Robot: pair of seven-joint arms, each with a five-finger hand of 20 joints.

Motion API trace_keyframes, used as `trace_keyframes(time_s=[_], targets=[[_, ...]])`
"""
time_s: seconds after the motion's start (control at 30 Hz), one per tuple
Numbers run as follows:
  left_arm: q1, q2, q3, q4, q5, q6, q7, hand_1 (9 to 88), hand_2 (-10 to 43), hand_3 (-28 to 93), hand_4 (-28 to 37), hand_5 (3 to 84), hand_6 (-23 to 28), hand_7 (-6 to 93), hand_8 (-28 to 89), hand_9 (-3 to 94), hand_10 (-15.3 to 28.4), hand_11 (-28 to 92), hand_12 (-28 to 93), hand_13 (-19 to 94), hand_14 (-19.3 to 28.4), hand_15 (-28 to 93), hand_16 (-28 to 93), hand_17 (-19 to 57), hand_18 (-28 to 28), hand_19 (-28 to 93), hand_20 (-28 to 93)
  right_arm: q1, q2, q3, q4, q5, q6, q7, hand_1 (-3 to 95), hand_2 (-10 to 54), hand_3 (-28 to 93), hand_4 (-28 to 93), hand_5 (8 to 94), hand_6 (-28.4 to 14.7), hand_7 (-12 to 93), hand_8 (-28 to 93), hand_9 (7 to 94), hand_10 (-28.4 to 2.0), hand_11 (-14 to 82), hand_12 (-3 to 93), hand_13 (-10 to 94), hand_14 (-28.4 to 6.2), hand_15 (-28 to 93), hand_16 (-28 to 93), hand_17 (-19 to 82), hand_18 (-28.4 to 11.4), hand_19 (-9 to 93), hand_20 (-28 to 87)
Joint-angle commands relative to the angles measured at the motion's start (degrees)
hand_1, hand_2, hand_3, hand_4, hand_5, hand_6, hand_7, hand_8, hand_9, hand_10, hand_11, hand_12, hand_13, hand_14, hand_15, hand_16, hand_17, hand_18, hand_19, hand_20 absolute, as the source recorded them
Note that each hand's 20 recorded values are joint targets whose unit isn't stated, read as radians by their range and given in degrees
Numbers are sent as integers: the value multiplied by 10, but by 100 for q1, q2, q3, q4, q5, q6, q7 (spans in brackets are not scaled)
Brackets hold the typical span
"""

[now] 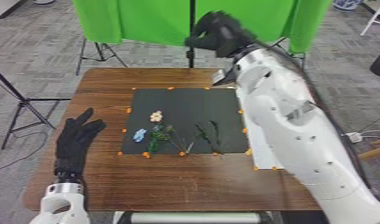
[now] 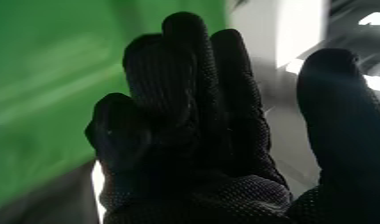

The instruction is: Arrange flowers

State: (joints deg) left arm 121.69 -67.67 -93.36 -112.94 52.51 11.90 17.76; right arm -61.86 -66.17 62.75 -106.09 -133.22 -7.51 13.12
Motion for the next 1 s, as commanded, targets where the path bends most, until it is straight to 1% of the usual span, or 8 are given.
trace_keyframes(time_s=[0.03, 0.13, 0.2, 0.4, 0.5, 0.57, 0.83, 1.0], targets=[[209, -51, -55, -77, 35, 59, 12, 146, 44, 629, -283, 430, 37, 91, -41, 469, 138, 210, 170, 381, 163, 207, 68, 56, 141, 99, 259, -1121, 1477, 1809, -6, -326, -20, 839, 343, -2, 555, -120, 677, 10, 155, -74, 795, -139, 244, 241, 836, -64, 574, 317, 554, -138, 930, 506], [245, -57, -70, -89, 51, 39, -15, 148, 44, 628, -283, 430, 37, 91, -41, 469, 138, 210, 170, 382, 164, 207, 68, 56, 141, 100, 260, -1486, 1500, 2185, 262, -602, -155, 957, 341, -12, 557, -122, 684, 9, 153, -74, 804, -137, 248, 243, 845, -60, 576, 319, 566, -132, 932, 512], [254, -77, -68, -96, 54, 45, -15, 149, 44, 627, -283, 430, 38, 91, -41, 469, 138, 210, 170, 381, 164, 207, 68, 56, 141, 100, 260, -1672, 1457, 2399, 421, -816, -431, 970, 340, -22, 557, -121, 684, 10, 152, -74, 806, -137, 250, 244, 846, -60, 577, 320, 569, -133, 932, 514], [273, -69, -76, -106, 71, 9, -45, 151, 43, 628, -283, 429, 37, 91, -41, 469, 138, 210, 170, 381, 164, 207, 68, 56, 141, 100, 259, -1977, 1137, 2846, 944, -1086, -1066, 1067, 321, -48, 581, -126, 671, 18, 154, -76, 792, -139, 237, 242, 845, -60, 575, 329, 569, -134, 932, 520], [272, -62, -82, -99, 75, -6, -45, 153, 41, 632, -283, 430, 37, 91, -41, 469, 138, 210, 170, 381, 164, 206, 68, 56, 141, 100, 259, -2121, 1001, 3059, 1097, -1079, -1347, 1156, 317, -61, 592, -128, 645, 22, 149, -76, 750, -148, 202, 228, 827, -73, 573, 327, 553, -143, 932, 517], [287, -63, -88, -112, 63, 8, -47, 155, 40, 633, -283, 429, 37, 90, -41, 469, 138, 210, 169, 380, 164, 207, 68, 56, 141, 99, 259, -2231, 934, 3137, 1207, -1245, -1237, 1058, 319, -68, 591, -128, 640, 22, 146, -77, 739, -147, 195, 227, 825, -74, 573, 326, 552, -142, 932, 511], [276, -59, -98, -100, 75, -14, -96, 157, 37, 639, -283, 429, 37, 91, -41, 469, 139, 210, 169, 381, 164, 206, 68, 55, 142, 101, 259, -2499, 833, 3199, 1307, -1341, -1465, 1150, 319, -79, 594, -131, 640, 28, 145, -77, 761, -143, 201, 226, 844, -62, 573, 319, 568, -138, 932, 507], [312, -78, -92, -109, 70, -9, -102, 160, 35, 640, -283, 431, 38, 90, -41, 469, 139, 210, 169, 380, 164, 206, 68, 56, 141, 100, 259, -2657, 755, 3181, 1360, -1322, -1334, 1104, 324, -82, 593, -130, 641, 29, 144, -79, 767, -142, 203, 225, 852, -58, 569, 318, 570, -136, 932, 510]])
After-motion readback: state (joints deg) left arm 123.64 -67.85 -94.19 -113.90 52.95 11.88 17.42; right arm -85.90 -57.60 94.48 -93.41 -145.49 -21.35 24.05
